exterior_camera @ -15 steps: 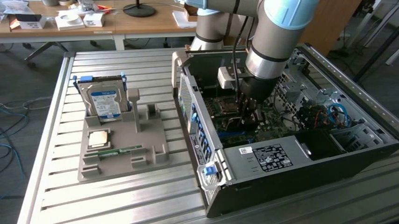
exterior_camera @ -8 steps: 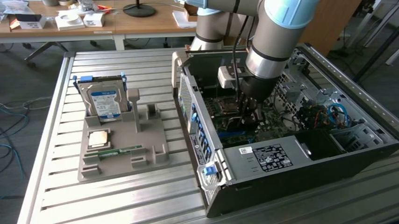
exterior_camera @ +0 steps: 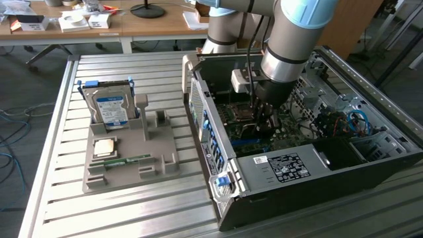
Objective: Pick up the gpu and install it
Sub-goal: 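Insert the gpu into the slot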
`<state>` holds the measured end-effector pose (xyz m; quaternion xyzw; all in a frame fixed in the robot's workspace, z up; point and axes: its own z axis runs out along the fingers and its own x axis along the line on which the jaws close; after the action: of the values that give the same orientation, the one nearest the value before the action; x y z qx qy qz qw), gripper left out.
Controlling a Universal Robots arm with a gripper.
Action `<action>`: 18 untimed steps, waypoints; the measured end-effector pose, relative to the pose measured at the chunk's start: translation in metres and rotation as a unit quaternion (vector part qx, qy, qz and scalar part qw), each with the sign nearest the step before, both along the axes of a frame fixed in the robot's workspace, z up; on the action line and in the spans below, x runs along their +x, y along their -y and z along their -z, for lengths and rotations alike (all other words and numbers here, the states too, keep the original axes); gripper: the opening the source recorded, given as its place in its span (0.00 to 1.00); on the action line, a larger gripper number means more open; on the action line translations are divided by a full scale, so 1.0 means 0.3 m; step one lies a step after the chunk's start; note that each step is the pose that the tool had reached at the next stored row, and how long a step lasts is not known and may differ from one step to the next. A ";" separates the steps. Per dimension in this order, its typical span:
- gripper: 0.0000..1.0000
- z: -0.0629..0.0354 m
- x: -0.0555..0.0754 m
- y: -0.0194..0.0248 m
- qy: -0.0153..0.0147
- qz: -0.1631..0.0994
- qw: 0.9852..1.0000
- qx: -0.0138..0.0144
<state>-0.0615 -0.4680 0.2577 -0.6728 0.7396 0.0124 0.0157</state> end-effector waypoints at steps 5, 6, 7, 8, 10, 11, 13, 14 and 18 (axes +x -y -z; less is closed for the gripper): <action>0.26 0.000 0.001 0.000 0.000 0.002 1.000 -0.002; 0.26 0.000 0.001 0.000 0.000 0.003 1.000 -0.002; 0.26 0.000 0.001 0.000 0.000 0.004 1.000 -0.002; 0.26 0.000 0.002 0.000 0.000 0.005 1.000 -0.003; 0.26 0.000 0.003 0.000 0.000 0.006 1.000 -0.003; 0.26 0.000 0.003 0.001 0.000 0.007 1.000 -0.004; 0.26 0.000 0.003 0.001 0.000 0.007 1.000 -0.005; 0.26 0.000 0.003 0.001 0.000 0.007 1.000 -0.005; 0.26 0.000 0.003 0.001 0.000 0.007 1.000 -0.005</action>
<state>-0.0607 -0.4683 0.2577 -0.6677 0.7443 0.0082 0.0122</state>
